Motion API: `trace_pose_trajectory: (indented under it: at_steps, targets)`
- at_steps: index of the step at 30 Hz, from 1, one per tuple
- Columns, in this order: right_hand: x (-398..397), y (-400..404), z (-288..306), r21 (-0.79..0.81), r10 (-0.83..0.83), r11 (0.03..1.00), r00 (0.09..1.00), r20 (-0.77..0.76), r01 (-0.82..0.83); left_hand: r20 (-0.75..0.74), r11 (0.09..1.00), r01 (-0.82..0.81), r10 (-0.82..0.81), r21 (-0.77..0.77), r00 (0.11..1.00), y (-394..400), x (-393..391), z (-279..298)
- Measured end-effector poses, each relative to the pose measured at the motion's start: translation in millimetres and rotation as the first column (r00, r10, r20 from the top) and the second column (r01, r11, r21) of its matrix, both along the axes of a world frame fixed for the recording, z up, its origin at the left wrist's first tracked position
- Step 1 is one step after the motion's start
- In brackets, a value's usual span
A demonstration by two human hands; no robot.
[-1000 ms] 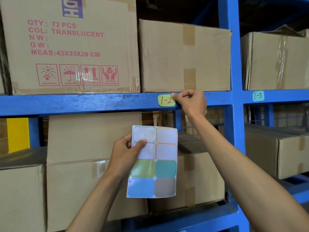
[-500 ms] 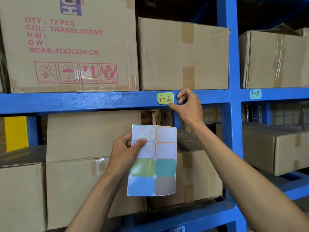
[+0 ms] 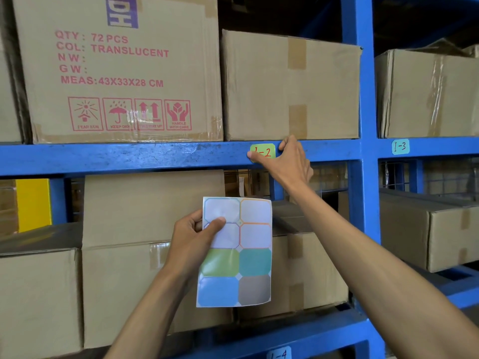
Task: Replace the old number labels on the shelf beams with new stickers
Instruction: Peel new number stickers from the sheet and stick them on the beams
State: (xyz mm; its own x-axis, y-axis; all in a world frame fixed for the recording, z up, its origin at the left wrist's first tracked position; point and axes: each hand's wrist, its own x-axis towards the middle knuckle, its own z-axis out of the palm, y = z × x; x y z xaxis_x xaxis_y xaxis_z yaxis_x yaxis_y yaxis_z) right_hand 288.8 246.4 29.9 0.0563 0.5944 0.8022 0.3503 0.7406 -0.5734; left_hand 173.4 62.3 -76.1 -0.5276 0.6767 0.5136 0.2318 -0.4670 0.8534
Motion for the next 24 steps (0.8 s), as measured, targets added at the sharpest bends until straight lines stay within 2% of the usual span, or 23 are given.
trace_pose_trajectory:
  at_steps: [4,10,13,17,21,24]
  targets:
    - [-5.1,-4.2,6.8,-0.053,-0.050,0.997,0.998,-0.032,0.048,0.002,1.000,0.012,-0.012,0.001,1.000,-4.0,-0.3,-1.8]
    - [-9.6,-5.5,9.5,-0.047,-0.115,0.993,0.991,-0.068,0.112,-0.010,1.000,0.001,-0.002,-0.006,1.000,-9.5,-5.6,-4.5]
    - [-9.3,-4.8,7.0,-0.033,-0.082,0.996,0.995,-0.065,0.080,-0.004,1.000,-0.004,0.004,-0.009,1.000,-11.4,-6.1,-7.2]
    - [0.9,-5.2,-3.4,-0.028,0.137,0.989,0.981,-0.140,-0.143,0.011,1.000,-0.011,0.011,-0.012,1.000,-11.9,-6.4,-11.4]
    - [18.1,-18.0,-32.2,-0.004,0.399,0.914,0.897,-0.190,-0.407,0.045,1.000,0.016,-0.016,0.004,0.999,-10.7,-1.3,-16.1]
    - [34.9,-36.8,-58.9,-0.045,0.519,0.847,0.843,-0.144,-0.529,0.063,1.000,0.016,-0.016,0.005,0.998,-8.1,2.7,-17.3]
